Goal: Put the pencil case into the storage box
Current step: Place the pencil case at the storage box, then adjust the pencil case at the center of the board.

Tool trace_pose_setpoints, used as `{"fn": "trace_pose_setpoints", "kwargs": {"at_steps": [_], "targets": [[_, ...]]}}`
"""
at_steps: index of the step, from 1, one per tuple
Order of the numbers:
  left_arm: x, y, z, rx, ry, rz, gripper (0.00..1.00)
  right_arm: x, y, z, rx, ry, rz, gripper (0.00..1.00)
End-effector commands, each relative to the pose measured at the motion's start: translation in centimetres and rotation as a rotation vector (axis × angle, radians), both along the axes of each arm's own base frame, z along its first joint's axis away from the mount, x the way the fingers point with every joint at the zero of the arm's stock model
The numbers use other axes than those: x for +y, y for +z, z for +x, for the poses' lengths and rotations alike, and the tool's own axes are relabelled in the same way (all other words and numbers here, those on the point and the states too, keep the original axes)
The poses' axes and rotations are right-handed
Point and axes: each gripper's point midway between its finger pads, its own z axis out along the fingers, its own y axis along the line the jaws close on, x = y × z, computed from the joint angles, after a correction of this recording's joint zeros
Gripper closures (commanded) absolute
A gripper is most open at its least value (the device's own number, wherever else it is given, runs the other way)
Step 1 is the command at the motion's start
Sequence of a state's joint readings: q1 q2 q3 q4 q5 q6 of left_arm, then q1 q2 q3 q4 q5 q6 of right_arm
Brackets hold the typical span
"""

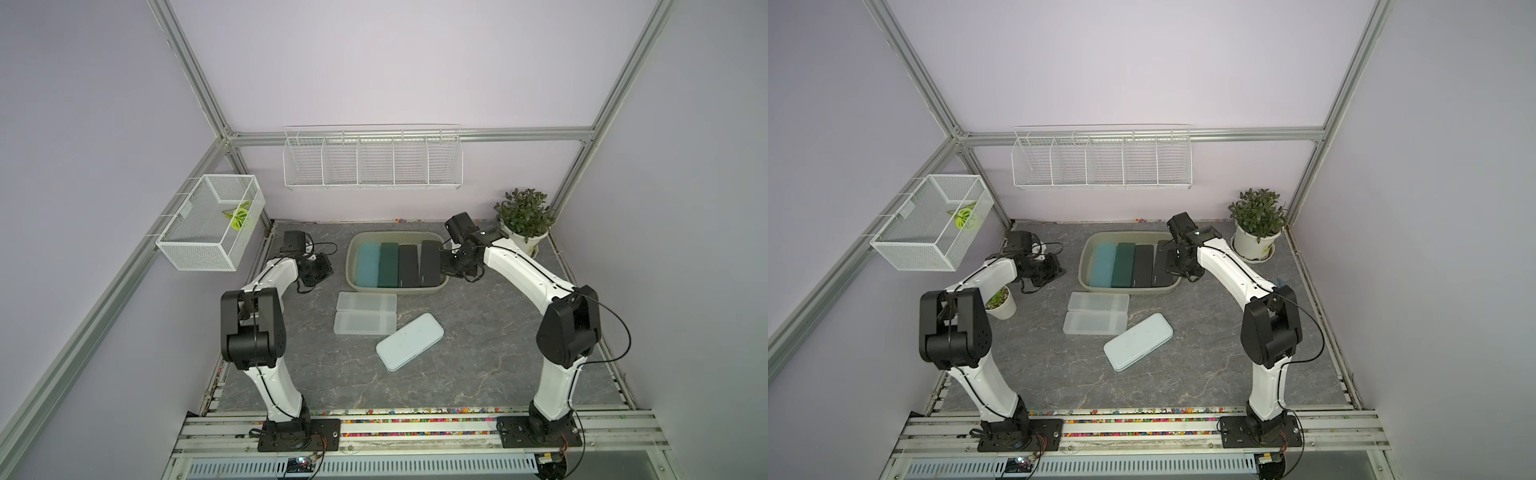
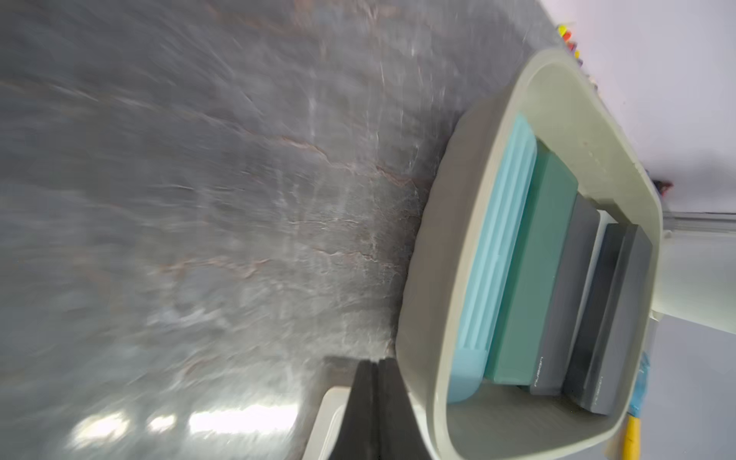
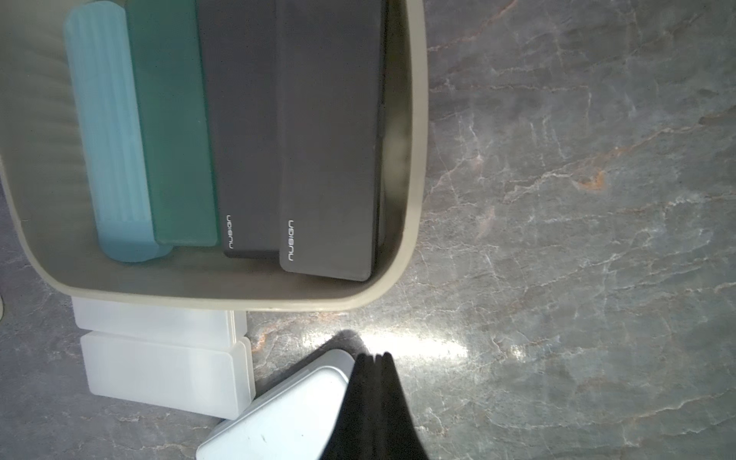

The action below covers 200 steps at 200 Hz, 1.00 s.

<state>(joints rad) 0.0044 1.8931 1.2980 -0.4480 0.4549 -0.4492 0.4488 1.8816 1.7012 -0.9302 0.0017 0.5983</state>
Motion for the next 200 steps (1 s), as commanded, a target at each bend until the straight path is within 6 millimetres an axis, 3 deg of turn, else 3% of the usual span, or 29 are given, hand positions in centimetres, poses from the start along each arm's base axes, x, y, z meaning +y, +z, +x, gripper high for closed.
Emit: {"fn": "trace_pose_setpoints", "kwargs": {"at_steps": [1, 49, 114, 147, 200], "targets": [[-1.9, 0.7, 1.5, -0.030, -0.028, -0.126, 1.00, -0.8, 2.0, -0.4, -0.041, -0.031, 0.043, 1.00], [-2.1, -1.7, -0.7, 0.050, -0.074, -0.103, 1.00, -2.3, 2.0, -1.1, -0.035, -0.057, 0.025, 1.00], [-3.8, -4.8, -4.6, 0.150, -0.159, -0.118, 1.00, -3.2, 1.2, -1.4, -0.013, -0.076, 0.029, 0.99], [-4.2, -4.8, -6.7, 0.168, -0.181, -0.113, 1.00, -3.3, 0.8, -1.8, 0.002, -0.070, 0.025, 0.99], [-4.3, -4.8, -11.9, 0.234, -0.196, -0.101, 1.00, -3.9, 0.0, -2.7, 0.019, -0.067, 0.018, 0.98]]}}
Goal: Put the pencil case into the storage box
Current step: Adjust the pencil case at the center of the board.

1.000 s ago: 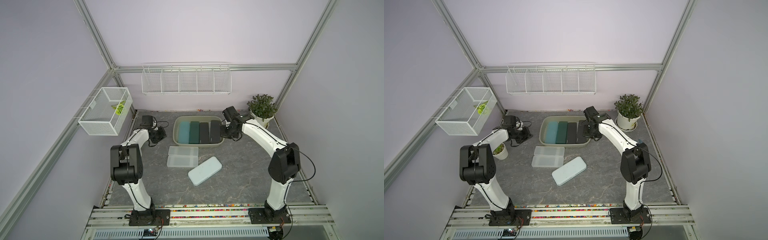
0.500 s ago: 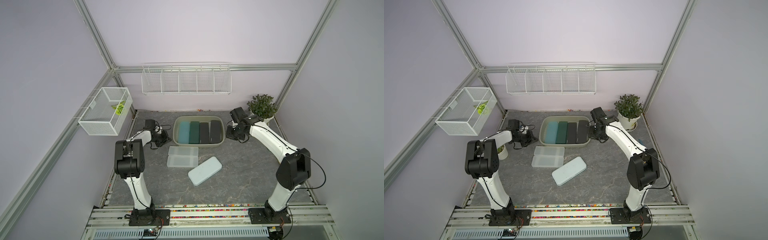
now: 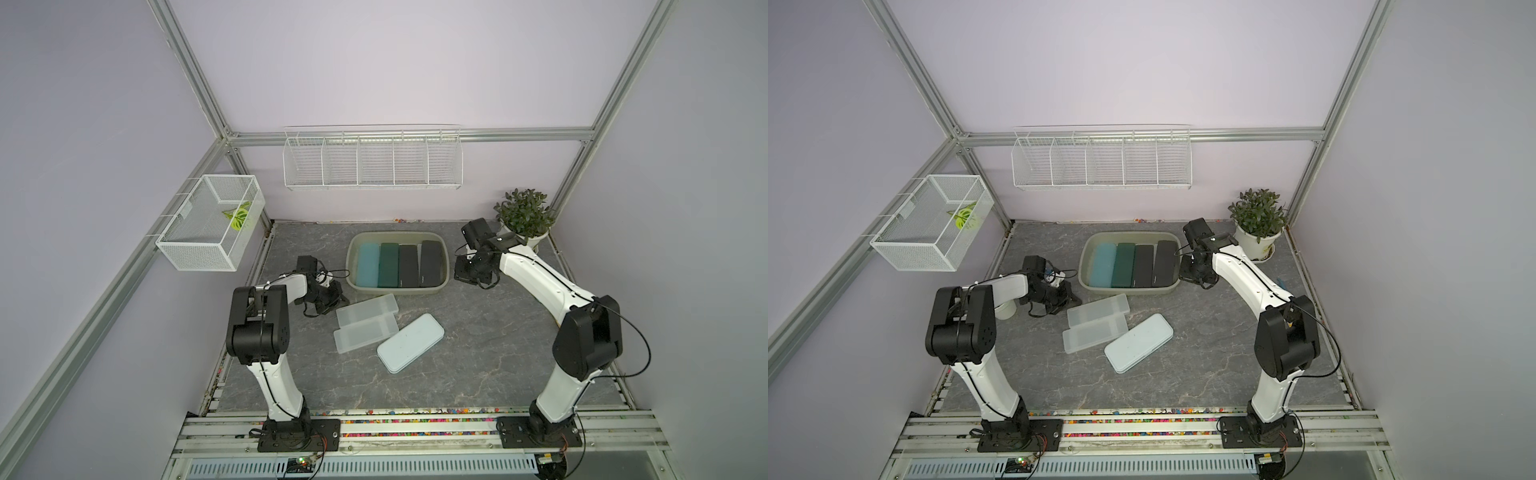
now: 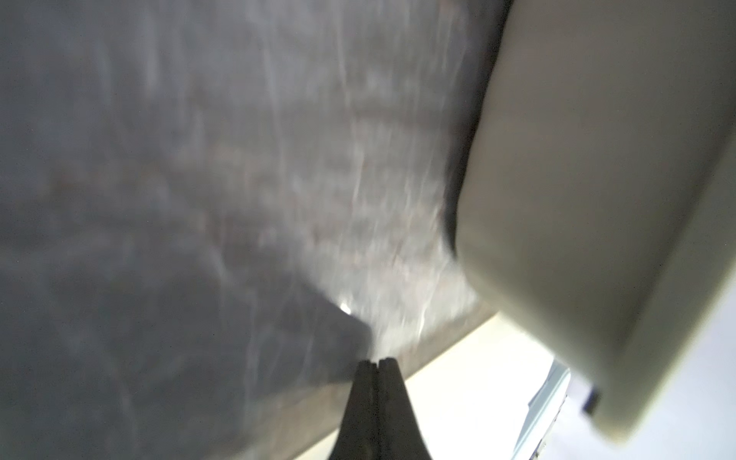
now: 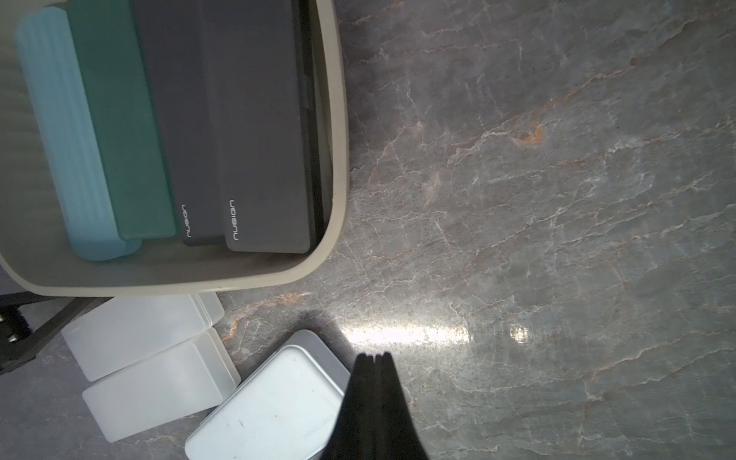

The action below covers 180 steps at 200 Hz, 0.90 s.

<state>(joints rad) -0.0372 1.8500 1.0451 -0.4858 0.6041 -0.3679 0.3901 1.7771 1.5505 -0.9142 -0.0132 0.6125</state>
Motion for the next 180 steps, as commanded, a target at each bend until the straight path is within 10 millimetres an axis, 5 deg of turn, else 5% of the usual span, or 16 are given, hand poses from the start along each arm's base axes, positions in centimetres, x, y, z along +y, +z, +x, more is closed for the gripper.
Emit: {"fn": "trace_pose_setpoints", "kwargs": {"at_steps": [1, 47, 81, 102, 119, 150, 180], "targets": [[-0.5, 0.6, -2.6, 0.023, -0.034, 0.005, 1.00, -0.5, 0.8, -0.6, -0.016, -0.001, 0.013, 0.98], [-3.7, 0.6, -6.5, 0.069, -0.072, 0.016, 1.00, -1.2, 0.3, -1.3, -0.007, -0.001, 0.014, 0.97], [-2.5, 2.2, -7.2, 0.048, -0.001, 0.087, 1.00, -1.5, 0.2, -2.0, -0.006, 0.003, 0.017, 0.96], [-0.7, 4.9, -6.9, -0.008, 0.048, 0.186, 0.61, -1.7, 0.2, -2.5, -0.006, 0.013, 0.016, 0.94], [0.8, 7.9, -6.9, -0.066, 0.089, 0.256, 0.40, -1.9, 0.2, -2.7, -0.005, 0.020, 0.014, 0.92], [0.5, 11.7, -9.5, -0.127, 0.076, 0.285, 0.29, -2.3, 0.4, -3.0, -0.013, 0.026, 0.016, 0.85], [-2.5, 10.8, -13.9, -0.085, -0.012, 0.344, 0.22, -2.5, 0.2, -3.3, -0.012, 0.031, 0.021, 0.75]]}}
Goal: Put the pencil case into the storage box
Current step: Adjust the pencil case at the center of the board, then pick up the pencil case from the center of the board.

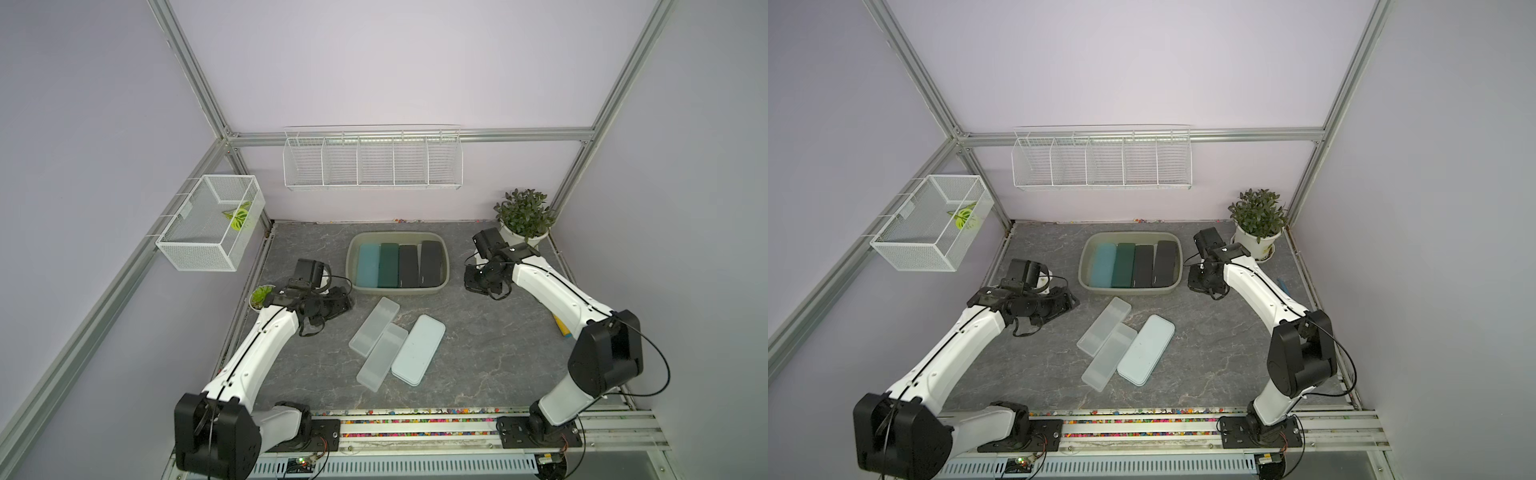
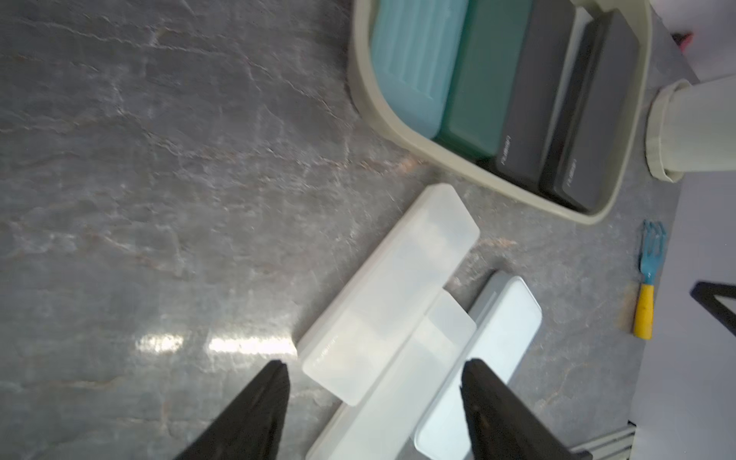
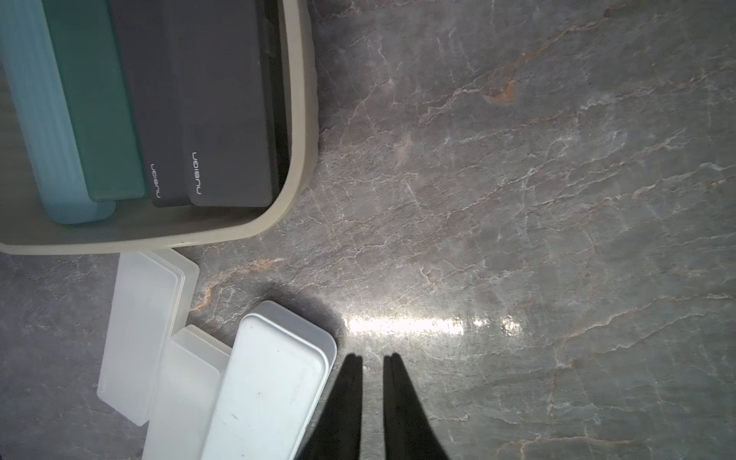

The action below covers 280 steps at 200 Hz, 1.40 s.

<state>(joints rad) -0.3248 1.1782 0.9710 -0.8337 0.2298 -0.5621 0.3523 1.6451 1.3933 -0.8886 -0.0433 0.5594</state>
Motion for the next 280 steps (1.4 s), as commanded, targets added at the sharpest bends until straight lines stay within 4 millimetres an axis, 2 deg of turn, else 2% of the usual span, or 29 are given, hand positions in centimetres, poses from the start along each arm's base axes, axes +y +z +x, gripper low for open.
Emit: {"fn": "trace_pose_setpoints", "kwargs": {"at_steps": [1, 32, 55, 96, 153, 187, 214, 251, 280], "targets": [[-0.6, -2.5, -4.5, 0.133, -0.014, 0.111, 0.21, -0.3, 0.3, -0.5, -0.012, 0.009, 0.011, 0.75], [-3.6, -4.9, -7.5, 0.183, -0.125, 0.224, 0.14, -0.4, 0.1, -1.1, -0.007, 0.020, 0.018, 0.69], [-5.2, -5.8, -8.7, 0.183, -0.217, 0.310, 0.00, -0.6, 0.1, -1.8, -0.010, 0.023, 0.020, 0.68], [-7.2, -7.6, -10.7, 0.202, -0.389, 0.418, 0.00, -1.1, 0.4, -3.0, -0.013, 0.022, 0.016, 0.67], [-6.8, -9.5, -11.8, 0.241, -0.512, 0.497, 0.04, -1.6, 0.5, -3.8, -0.016, 0.015, 0.004, 0.67], [-7.7, -10.7, -12.2, 0.270, -0.559, 0.478, 0.04, -1.8, 0.4, -4.0, -0.015, 0.007, 0.004, 0.67], [-7.6, -11.6, -12.4, 0.300, -0.568, 0.494, 0.04, -1.8, 0.2, -4.1, -0.006, 0.000, 0.002, 0.67], [-6.9, -12.4, -12.0, 0.310, -0.544, 0.549, 0.04, -2.0, 0.1, -4.2, -0.005, -0.012, -0.002, 0.67], [-7.5, -12.8, -11.3, 0.295, -0.551, 0.556, 0.04, -2.0, -0.2, -4.4, 0.006, -0.018, -0.003, 0.67]]}}
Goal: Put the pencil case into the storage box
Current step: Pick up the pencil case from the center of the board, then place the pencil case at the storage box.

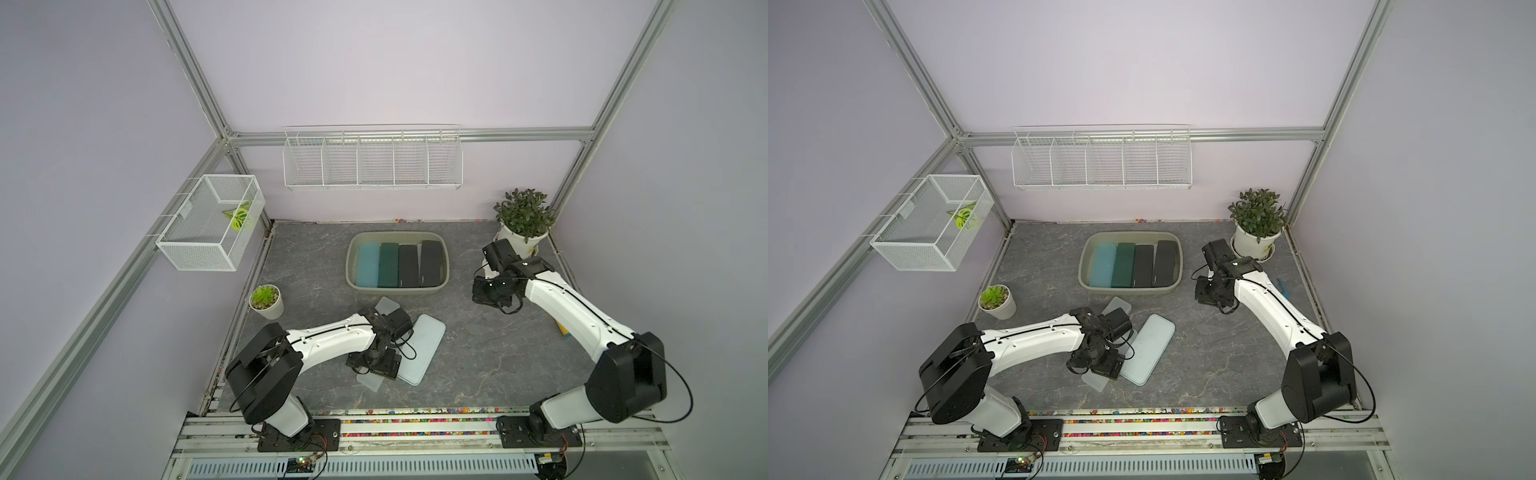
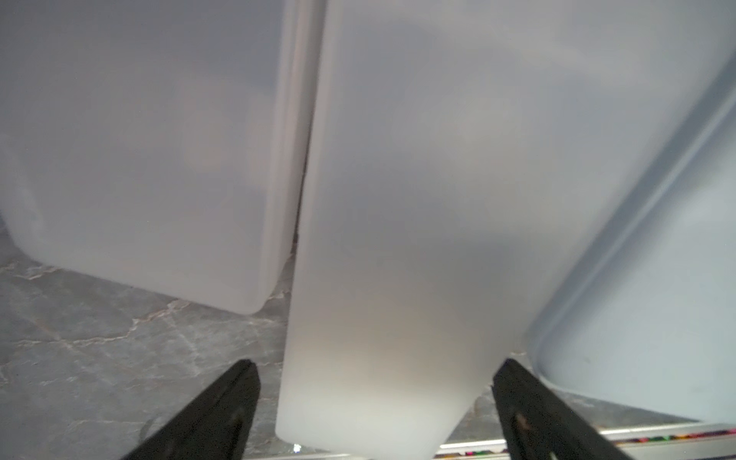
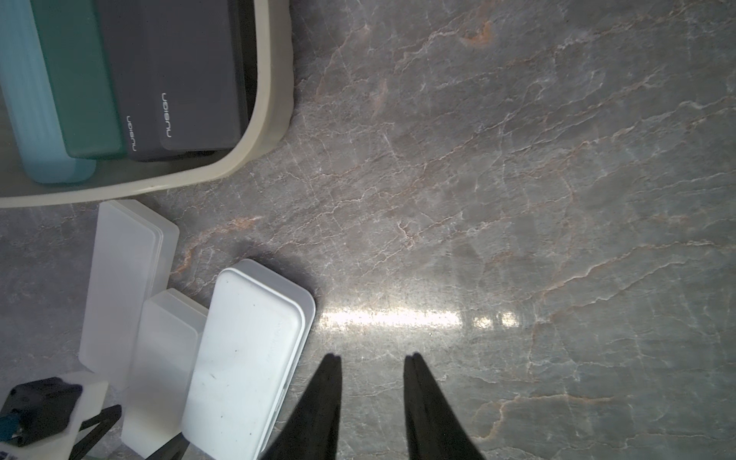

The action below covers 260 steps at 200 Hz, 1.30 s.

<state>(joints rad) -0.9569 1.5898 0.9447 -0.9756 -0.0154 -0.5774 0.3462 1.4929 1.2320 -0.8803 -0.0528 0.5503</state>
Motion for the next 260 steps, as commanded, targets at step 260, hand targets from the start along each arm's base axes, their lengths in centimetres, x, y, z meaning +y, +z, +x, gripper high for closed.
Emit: {"fn": "trace_pose_setpoints", "kwargs": {"at_steps": [260], "targets": [[-5.8, 15.1, 14.7, -0.395, -0.020, -0.118, 0.42, -0.3, 0.4, 0.2, -0.012, -0.040, 0.010, 0.67]]}}
